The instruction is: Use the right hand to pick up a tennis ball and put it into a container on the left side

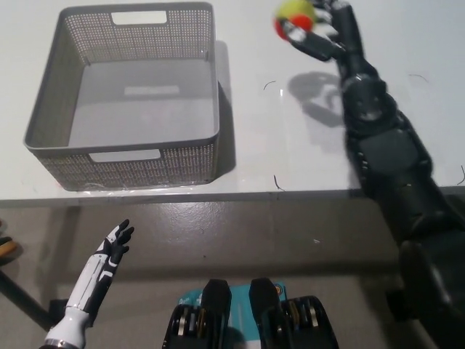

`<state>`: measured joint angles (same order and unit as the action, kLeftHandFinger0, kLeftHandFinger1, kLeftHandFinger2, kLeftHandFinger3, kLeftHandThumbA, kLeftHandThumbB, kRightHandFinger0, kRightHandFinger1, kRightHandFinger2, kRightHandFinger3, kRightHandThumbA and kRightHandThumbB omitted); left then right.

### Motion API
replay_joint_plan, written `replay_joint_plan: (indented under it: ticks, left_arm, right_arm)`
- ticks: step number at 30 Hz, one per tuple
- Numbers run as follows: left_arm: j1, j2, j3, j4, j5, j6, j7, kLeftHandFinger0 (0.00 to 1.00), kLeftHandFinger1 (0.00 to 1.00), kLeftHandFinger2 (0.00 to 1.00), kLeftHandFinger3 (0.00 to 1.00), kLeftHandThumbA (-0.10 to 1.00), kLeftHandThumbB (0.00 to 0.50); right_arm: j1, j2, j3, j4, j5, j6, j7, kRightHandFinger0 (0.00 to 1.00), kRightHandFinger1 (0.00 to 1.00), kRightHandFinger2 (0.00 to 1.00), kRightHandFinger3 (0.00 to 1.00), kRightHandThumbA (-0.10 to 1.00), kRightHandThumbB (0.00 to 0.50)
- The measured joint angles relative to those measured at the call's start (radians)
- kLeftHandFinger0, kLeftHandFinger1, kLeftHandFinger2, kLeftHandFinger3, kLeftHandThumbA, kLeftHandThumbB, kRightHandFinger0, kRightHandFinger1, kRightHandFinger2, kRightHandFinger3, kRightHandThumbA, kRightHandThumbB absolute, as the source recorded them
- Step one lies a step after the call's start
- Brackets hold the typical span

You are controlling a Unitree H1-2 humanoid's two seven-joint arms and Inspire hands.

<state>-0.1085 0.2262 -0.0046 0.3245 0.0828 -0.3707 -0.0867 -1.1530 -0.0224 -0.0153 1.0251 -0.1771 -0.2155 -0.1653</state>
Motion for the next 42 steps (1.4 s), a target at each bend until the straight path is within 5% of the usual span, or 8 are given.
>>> replay_joint_plan:
  ticks: [7, 8, 9, 19, 32, 38, 39, 42]
  left_arm:
    - [0.002, 0.0, -0.001, 0.0, 0.0, 0.0, -0.004, 1.0, 1.0, 1.0, 1.0, 1.0, 0.262]
    - [0.003, 0.0, -0.001, 0.0, -0.001, 0.0, -0.007, 1.0, 1.0, 1.0, 1.0, 1.0, 0.262]
    - [0.004, 0.0, -0.001, 0.0, -0.002, 0.001, -0.009, 1.0, 1.0, 1.0, 1.0, 1.0, 0.249]
    - [0.011, -0.001, -0.002, -0.003, -0.017, 0.004, -0.027, 1.0, 1.0, 1.0, 1.0, 1.0, 0.254]
    - [0.011, 0.0, -0.004, -0.011, -0.023, 0.005, -0.036, 1.0, 1.0, 1.0, 1.0, 1.0, 0.252]
    - [0.008, 0.001, -0.008, -0.012, -0.021, 0.004, -0.037, 1.0, 1.0, 1.0, 1.0, 1.0, 0.266]
    - [0.007, 0.001, -0.008, -0.012, -0.021, 0.005, -0.039, 1.0, 1.0, 1.0, 1.0, 1.0, 0.268]
    - [0.006, 0.002, -0.008, -0.014, -0.022, 0.005, -0.044, 1.0, 1.0, 1.0, 1.0, 1.0, 0.264]
  right_arm:
    - [-0.058, 0.076, 0.04, -0.03, 0.002, 0.017, 0.008, 0.0, 0.33, 0.72, 0.77, -0.1, 0.148]
    - [-0.066, 0.091, 0.049, -0.03, 0.002, 0.02, 0.008, 0.05, 0.4, 0.79, 0.83, -0.1, 0.206]
    - [-0.07, 0.101, 0.055, -0.03, 0.002, 0.022, 0.009, 0.0, 0.33, 0.74, 0.79, -0.1, 0.146]
    - [-0.144, 0.202, 0.156, 0.057, -0.017, 0.023, 0.013, 0.0, 0.34, 0.76, 0.84, -0.1, 0.119]
    - [-0.205, 0.246, 0.438, 0.29, -0.172, -0.008, -0.011, 0.0, 0.54, 0.92, 1.0, -0.1, 0.096]
    - [-0.222, 0.249, 0.536, 0.328, -0.251, -0.007, -0.033, 0.01, 0.56, 0.94, 1.0, -0.1, 0.105]
    - [-0.224, 0.25, 0.541, 0.332, -0.258, -0.007, -0.036, 0.04, 0.58, 0.96, 1.0, -0.1, 0.158]
    - [-0.228, 0.25, 0.546, 0.337, -0.276, -0.005, -0.043, 0.12, 0.45, 0.69, 0.65, -0.06, 0.201]
